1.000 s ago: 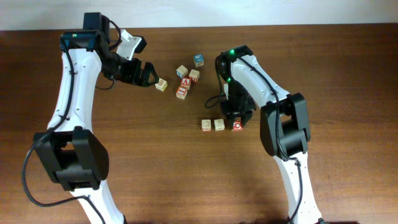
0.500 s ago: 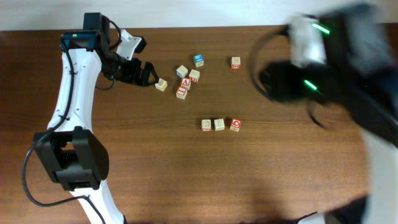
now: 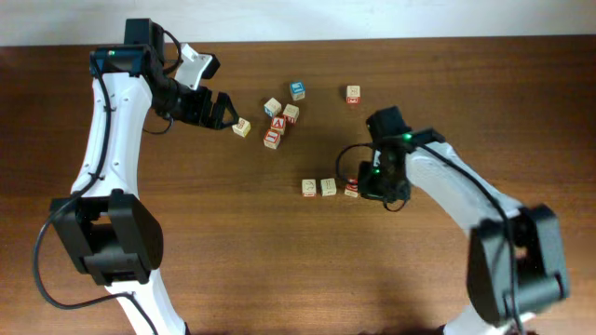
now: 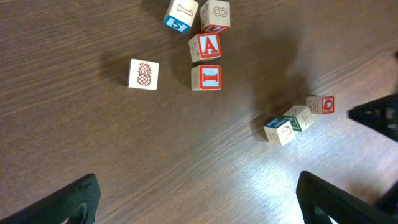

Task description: Rotate 3 blocks

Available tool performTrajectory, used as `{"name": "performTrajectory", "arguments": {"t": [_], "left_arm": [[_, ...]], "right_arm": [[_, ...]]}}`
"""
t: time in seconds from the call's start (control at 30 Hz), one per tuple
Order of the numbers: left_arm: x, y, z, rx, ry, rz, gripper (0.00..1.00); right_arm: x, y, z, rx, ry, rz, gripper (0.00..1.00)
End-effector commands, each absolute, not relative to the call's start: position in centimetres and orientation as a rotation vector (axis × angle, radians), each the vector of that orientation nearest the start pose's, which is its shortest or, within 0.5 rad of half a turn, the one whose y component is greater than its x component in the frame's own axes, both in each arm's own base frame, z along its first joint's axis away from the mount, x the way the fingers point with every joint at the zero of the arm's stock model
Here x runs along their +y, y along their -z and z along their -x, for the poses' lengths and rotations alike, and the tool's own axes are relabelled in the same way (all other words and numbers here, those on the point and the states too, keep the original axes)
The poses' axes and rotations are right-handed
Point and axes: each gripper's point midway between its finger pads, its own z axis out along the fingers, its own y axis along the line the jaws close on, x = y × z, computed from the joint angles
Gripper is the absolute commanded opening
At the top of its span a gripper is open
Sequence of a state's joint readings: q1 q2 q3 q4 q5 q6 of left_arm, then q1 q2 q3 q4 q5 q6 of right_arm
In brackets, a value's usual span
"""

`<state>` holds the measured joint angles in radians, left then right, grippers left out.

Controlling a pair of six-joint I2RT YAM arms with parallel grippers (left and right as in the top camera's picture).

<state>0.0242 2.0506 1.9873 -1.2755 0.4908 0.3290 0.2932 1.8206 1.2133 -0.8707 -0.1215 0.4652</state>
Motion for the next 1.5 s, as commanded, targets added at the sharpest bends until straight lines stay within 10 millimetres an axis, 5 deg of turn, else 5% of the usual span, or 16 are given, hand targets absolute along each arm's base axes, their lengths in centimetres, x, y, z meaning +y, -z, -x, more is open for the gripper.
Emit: {"name": "performTrajectory", "arguments": {"t": [0.0,0.17,0.57,0.93,0.97,1.03,1.13,1.17,1.23,1.33,1.47], "left_arm": [[-7.5,-17.9,-44.5,2.7,0.646,-0.501,0.99],[-7.3,-17.8,-44.6,2.703,0.631,-0.501,0.99],[-7.1,-17.6,-44.6,2.712,0.609,-0.5,0.99],[-7.1,-17.6,-44.6,2.712,0.609,-0.5,0.99],[-5.2,-17.3,-45.5,2.727,0.432,-0.489,0.99],[-2.9,-20.2,-46.6,2.728,0.253,-0.326,0.99],[2.1,-28.6,-44.7,2.67,-0.067,0.171,0.99],[2.1,-31.7,-43.3,2.621,-0.049,0.237,0.99],[1.2,-34.2,-42.2,2.567,0.028,0.254,0.99],[-0.2,-31.0,-42.0,2.671,-0.009,0.293,0.99],[-2.0,-22.7,-40.8,2.891,-0.203,0.346,0.99]], "right_arm": [[11.1,-0.5,-32.5,3.124,-0.144,-0.232,0.1],[11.3,-0.3,-35.3,3.015,-0.139,-0.118,0.08],[15.3,-0.7,-34.6,3.027,-0.355,-0.156,0.07],[20.0,-1.2,-34.8,2.95,-0.429,0.024,0.06],[20.1,-1.2,-34.7,2.946,-0.424,0.07,0.07],[18.9,-2.1,-35.3,2.958,-0.406,0.063,0.08],[17.9,-7.6,-37.1,2.931,-0.384,0.19,0.13],[18.5,-10.1,-37.6,2.914,-0.387,0.216,0.15],[20.6,-12.3,-38.6,2.845,-0.423,0.253,0.18],[23.0,-12.0,-39.7,2.784,-0.393,0.166,0.19],[25.2,-10.2,-40.0,2.778,-0.369,0.135,0.19]]}}
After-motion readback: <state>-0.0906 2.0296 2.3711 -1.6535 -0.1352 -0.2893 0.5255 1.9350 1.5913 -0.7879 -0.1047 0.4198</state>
